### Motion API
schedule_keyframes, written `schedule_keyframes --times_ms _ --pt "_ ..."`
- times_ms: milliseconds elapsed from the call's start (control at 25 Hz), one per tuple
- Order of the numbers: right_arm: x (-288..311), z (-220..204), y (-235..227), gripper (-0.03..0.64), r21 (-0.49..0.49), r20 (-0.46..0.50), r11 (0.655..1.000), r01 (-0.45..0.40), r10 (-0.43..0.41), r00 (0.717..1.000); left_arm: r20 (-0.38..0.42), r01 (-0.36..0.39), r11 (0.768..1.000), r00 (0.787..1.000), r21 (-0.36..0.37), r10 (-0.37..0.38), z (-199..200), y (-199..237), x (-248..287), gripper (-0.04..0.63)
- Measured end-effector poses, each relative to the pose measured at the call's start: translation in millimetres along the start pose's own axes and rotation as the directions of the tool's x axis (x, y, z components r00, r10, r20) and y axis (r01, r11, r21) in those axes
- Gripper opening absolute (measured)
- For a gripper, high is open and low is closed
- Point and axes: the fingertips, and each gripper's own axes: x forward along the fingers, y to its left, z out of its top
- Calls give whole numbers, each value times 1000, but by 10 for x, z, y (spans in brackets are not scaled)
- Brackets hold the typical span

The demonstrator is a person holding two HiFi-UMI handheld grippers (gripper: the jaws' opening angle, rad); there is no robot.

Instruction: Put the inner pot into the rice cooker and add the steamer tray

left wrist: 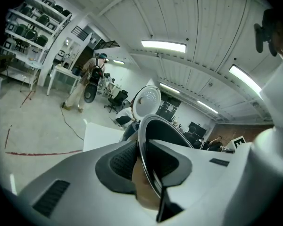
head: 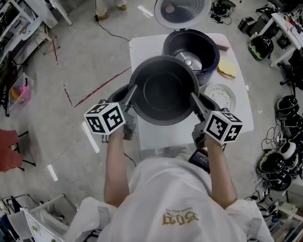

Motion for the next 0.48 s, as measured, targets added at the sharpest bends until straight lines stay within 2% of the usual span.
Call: schedule_keyframes --times_ms 480 --pt "117 627 226 87 -42 89 998 -48 51 995 85 32 998 996 55 -36 644 -161 37 95"
